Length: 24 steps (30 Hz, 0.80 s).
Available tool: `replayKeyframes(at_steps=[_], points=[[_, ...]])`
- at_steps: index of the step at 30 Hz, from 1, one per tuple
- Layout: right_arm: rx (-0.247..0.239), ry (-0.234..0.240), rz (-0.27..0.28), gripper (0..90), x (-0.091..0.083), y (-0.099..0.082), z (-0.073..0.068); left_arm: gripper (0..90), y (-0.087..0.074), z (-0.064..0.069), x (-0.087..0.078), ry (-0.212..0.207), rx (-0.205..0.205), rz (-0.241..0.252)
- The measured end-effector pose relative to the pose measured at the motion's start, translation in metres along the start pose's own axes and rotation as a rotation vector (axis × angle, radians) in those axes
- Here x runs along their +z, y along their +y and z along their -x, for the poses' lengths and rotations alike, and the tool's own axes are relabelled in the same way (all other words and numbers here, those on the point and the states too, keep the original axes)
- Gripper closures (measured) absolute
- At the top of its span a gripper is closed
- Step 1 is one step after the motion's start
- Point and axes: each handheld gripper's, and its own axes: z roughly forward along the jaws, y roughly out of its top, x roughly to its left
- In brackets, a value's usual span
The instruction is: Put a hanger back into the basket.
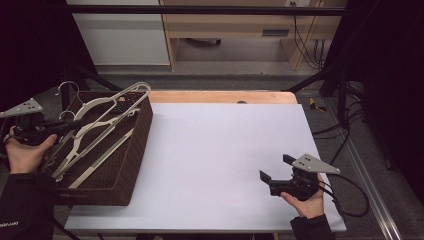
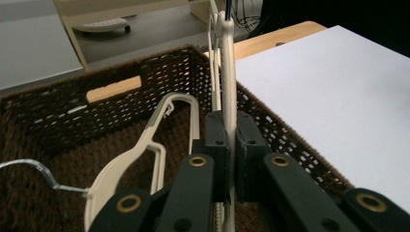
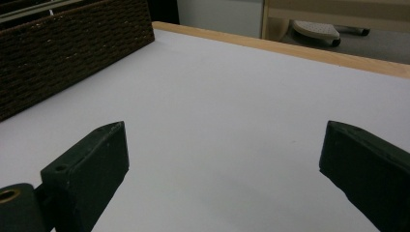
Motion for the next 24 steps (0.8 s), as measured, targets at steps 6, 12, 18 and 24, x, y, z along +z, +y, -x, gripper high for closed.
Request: replayKeyframes(at_steps=[6,12,18,24], points=[[0.001,-0.001,-0.001,3.9,0.001,0.000,0.000,86.1,-0.010,-0.011,-0.004,0.018,-0.022,-0.022],[0.004,0.002,-0.006,3.9,0.002,0.000,-0.001,86.1,-0.018,-0.015,-0.002,0.011,-0.051,-0.044],[0.006,0.005,-0.009,3.8,0.002,0.000,-0.001,86.1,-0.023,-0.010,0.016,0.006,-0.050,-0.117],[0.006,0.006,-0.007,3.8,0.001,0.000,-0.001,85.8,-0.037,-0.008,0.030,-0.003,-0.093,-0.156]])
